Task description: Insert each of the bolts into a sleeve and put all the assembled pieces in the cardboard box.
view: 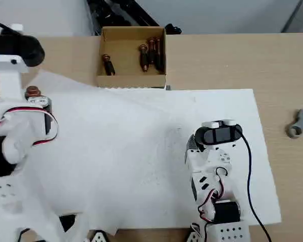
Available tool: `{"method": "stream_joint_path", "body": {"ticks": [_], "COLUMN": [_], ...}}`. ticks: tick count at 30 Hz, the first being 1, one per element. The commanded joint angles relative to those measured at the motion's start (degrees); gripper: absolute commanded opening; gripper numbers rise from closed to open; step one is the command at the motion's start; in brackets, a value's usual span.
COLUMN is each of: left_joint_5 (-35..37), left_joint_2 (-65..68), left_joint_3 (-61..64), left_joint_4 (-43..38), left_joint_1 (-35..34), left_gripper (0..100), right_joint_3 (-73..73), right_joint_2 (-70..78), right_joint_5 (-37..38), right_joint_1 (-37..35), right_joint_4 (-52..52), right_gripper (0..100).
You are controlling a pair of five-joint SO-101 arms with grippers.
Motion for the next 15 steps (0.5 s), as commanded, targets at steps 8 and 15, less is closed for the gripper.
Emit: {"method": "stream_joint_path", "body": {"ticks": [8,15], "left_joint_5": [-0.3,-0.3], "left_joint_2": [-1.3,-1.3], "left_joint_3": [-0.1,-0.1], "left_joint_4": [0.7,0.7], "left_joint_1": [-1.2,-1.0], "left_gripper": [1,1], "right_joint_3": [0.8,0.8], "right_joint_2": [0.4,0.4], "right_joint_5": [0.4,0.4], "right_joint_1": [-0.5,-0.5], "right_joint_4": [0.2,0.2], "right_gripper": [0.3,0.3]}}
